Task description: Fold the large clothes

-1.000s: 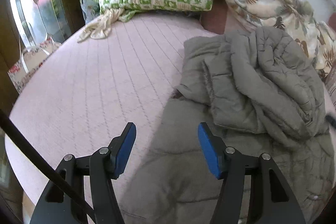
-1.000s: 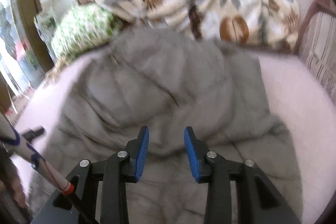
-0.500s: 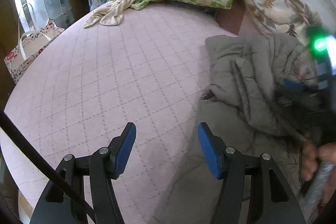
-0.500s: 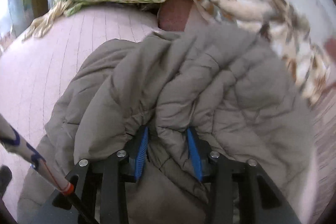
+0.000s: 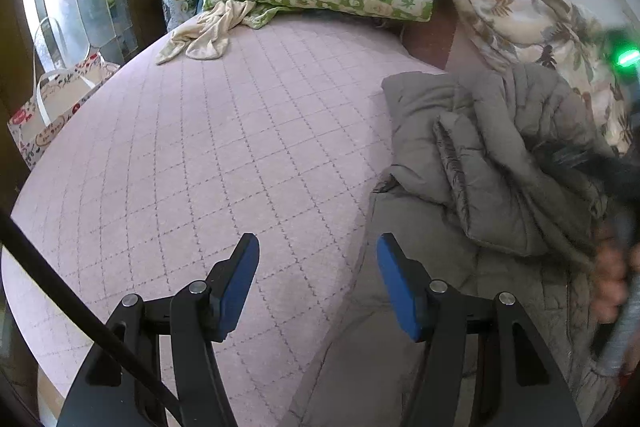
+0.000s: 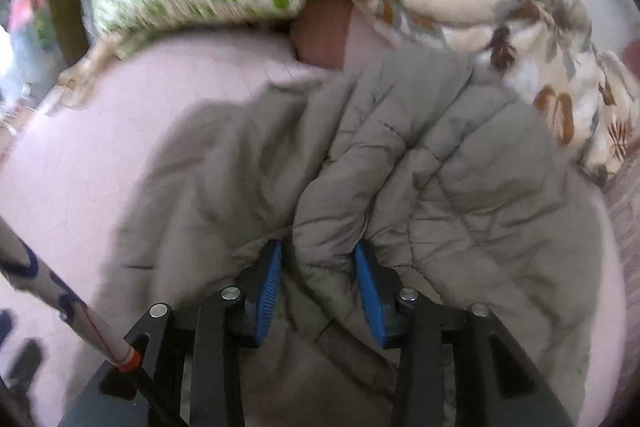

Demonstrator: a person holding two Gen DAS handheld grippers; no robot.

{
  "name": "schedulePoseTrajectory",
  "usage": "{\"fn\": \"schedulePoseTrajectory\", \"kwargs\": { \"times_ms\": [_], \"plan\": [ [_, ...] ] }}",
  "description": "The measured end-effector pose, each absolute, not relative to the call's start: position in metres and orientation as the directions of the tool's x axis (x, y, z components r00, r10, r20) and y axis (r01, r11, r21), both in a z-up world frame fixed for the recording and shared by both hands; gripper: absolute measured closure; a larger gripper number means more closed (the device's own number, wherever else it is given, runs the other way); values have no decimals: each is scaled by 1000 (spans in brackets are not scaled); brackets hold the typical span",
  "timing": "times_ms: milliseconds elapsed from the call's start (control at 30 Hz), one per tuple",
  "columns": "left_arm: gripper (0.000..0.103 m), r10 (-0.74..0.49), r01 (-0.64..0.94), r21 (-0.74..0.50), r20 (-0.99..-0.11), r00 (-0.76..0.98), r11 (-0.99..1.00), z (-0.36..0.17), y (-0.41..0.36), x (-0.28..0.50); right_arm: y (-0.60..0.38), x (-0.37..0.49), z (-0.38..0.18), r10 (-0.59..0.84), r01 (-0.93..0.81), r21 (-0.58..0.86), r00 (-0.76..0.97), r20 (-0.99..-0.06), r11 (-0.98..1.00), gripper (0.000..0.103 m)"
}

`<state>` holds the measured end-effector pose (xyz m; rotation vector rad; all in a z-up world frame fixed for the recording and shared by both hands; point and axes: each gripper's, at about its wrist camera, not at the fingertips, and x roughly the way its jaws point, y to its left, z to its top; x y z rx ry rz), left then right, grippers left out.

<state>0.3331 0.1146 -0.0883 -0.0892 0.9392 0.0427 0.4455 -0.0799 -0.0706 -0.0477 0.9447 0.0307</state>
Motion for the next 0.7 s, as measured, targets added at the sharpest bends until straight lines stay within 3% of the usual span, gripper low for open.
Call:
{"fn": "schedulePoseTrajectory", "kwargs": {
  "times_ms": [200,367,500,600,700],
  "plan": [
    [43,-18,-68,-69,-817,576,995,-92,112,334,-140,399,-16,45,9,74,721,-691,997,61],
    [43,-25,-61,-74,-819,574,995,-92,106,334,-194,414,-55,-145,228,7,645,-750,974,61],
    [43,-18,-54,-61,-816,577,997,-93,101,334,-223,428,-114,-117,286,42,518,-847,957,61],
    [43,-11,-51,-49,-816,577,997,-94,99,334,-215,426,-103,-155,265,-12,526,-836,964,61],
    [43,-17,-48,-55,-820,572,997,-95,98,335,-207,411,-63,-206,287,-17,646,-735,958,61]
  ]
}}
